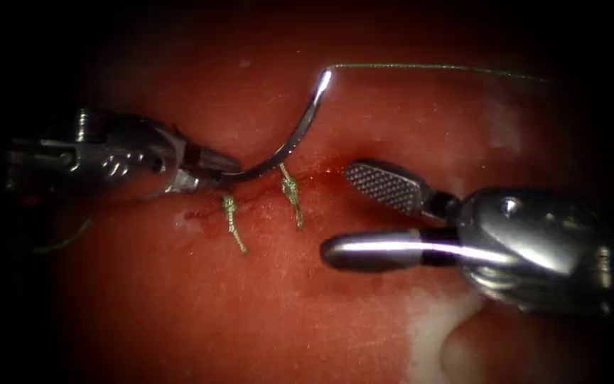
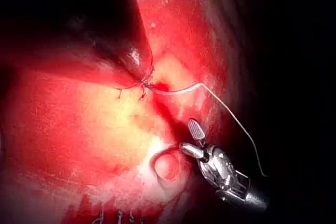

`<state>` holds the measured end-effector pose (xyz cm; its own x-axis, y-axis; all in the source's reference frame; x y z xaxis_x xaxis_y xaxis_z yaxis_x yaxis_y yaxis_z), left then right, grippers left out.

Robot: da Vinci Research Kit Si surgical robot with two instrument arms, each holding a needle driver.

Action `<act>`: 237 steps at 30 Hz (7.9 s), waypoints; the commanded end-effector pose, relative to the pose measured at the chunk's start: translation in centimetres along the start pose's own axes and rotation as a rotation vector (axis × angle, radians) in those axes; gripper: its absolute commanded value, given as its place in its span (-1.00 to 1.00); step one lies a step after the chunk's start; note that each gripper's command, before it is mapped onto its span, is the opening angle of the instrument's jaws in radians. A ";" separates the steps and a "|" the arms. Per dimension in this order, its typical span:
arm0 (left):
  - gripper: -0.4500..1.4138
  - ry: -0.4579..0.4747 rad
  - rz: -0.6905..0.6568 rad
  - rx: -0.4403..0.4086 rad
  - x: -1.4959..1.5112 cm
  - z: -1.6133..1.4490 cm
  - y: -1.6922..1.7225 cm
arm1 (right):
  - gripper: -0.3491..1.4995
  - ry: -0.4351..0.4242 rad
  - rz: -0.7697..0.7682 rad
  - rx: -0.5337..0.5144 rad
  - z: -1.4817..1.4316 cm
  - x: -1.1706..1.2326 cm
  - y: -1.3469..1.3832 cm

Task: Wound Closure

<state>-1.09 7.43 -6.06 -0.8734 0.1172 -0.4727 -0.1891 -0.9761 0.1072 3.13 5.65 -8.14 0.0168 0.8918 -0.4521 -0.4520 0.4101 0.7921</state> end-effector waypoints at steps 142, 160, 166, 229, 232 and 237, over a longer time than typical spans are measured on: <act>-0.89 0.119 -0.699 -0.862 0.74 -0.23 -0.51 | 0.76 0.088 -0.773 -0.042 0.21 0.66 -0.39; -0.89 0.256 -1.383 -0.528 0.82 -0.27 -0.23 | 0.63 0.246 -0.368 -0.452 0.01 0.66 -0.34; -0.89 0.327 -1.426 -0.469 0.77 -0.37 -0.17 | 0.60 0.234 -0.247 -0.398 0.05 0.75 -0.20; 0.32 0.494 -0.913 -0.585 0.95 -0.25 0.06 | -1.00 0.133 -0.581 -0.150 0.30 0.65 -0.50; 0.32 0.511 -0.848 -0.573 0.88 -0.25 0.03 | -1.00 0.122 -0.627 -0.125 0.23 0.64 -0.48; 0.32 0.533 -0.769 -0.578 0.73 -0.37 0.03 | -1.00 0.081 -0.742 -0.085 0.13 0.66 -0.35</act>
<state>-1.50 7.42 -6.79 -0.2837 0.7691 -0.5727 -0.2382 -0.6350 -0.7348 3.34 6.11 -8.68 0.2844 0.3641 -0.8869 -0.4033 0.8847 0.2339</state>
